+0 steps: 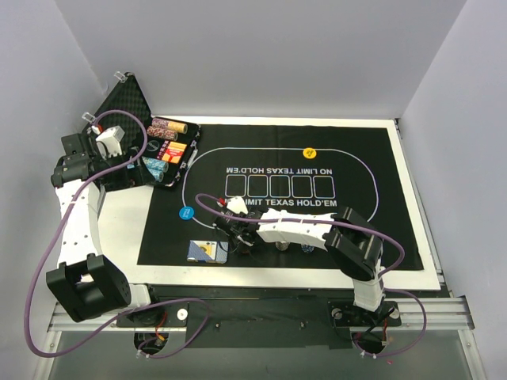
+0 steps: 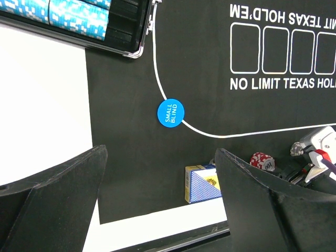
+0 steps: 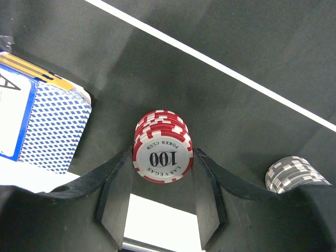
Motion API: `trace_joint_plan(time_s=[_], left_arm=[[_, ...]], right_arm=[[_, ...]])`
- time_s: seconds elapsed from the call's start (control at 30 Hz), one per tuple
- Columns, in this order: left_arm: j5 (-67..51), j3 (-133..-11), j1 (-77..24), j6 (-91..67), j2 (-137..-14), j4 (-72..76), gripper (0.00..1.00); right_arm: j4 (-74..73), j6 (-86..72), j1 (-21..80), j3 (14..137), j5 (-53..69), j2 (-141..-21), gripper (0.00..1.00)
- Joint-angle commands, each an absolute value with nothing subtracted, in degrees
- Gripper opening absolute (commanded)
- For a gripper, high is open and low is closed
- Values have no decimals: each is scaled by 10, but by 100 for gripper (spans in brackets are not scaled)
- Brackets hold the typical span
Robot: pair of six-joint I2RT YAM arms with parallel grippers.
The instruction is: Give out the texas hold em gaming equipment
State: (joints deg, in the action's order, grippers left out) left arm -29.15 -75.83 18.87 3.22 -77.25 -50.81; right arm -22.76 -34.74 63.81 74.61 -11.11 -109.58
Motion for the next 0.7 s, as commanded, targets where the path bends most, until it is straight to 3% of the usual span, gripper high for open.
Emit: trace_joint_plan(time_s=[0.0,0.67], left_arm=[[-291,-757,194,34,-753,-497,95],[-290,-752,193,38,-744,-492,95]], right_arm=[[-236,-355,642,750,-113,-1097,38],[-265,-347,642,794,-121,-1078,25]])
